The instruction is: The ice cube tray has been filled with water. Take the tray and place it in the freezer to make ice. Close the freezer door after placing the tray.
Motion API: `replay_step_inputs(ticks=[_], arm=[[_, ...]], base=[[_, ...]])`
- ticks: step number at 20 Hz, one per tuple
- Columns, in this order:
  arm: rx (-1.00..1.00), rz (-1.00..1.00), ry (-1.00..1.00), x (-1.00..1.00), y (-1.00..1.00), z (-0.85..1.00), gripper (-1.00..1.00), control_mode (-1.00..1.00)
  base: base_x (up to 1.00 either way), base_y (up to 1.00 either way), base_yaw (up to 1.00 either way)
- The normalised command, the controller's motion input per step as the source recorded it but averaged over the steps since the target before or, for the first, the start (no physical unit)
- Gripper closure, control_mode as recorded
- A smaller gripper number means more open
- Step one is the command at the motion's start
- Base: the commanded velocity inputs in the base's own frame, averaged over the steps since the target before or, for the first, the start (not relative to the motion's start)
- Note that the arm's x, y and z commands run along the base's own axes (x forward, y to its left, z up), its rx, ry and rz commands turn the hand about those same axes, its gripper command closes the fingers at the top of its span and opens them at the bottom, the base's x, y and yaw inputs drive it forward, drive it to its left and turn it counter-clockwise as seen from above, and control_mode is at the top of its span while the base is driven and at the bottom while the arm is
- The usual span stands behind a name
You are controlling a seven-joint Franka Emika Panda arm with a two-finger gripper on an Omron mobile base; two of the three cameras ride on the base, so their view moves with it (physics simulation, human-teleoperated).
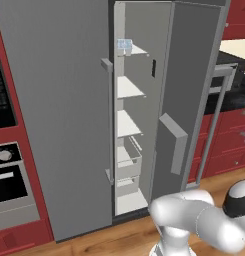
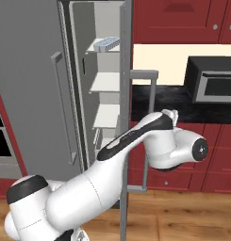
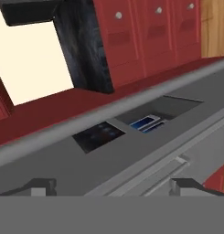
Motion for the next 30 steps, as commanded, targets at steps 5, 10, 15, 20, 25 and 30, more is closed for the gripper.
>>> replay_step_inputs(ticks=[5,10,15,20,25,30], arm=[[0.0,0.09,-0.05,0.44,0.0,-0.32,-1.0,-1.0],[-0.01,-0.02,-0.11,0.14,0.04,-0.42,-1.0,-1.0],[0.0,-0.04,-0.01,0.34,0.2,-0.4,-1.0,-1.0],[0.0,0.0,0.0,0.34,0.07,-0.18,-1.0,-1.0],[0.0,0.0,0.0,0.15,0.0,-0.17,-1.0,-1.0],[0.0,0.0,0.0,0.19,0.0,-0.16,-1.0,-1.0]], base=[[0.0,0.0,0.0],[0.0,0.0,0.0],[0.0,0.0,0.0],[0.0,0.0,0.0],[0.0,0.0,0.0],[0.0,0.0,0.0]])
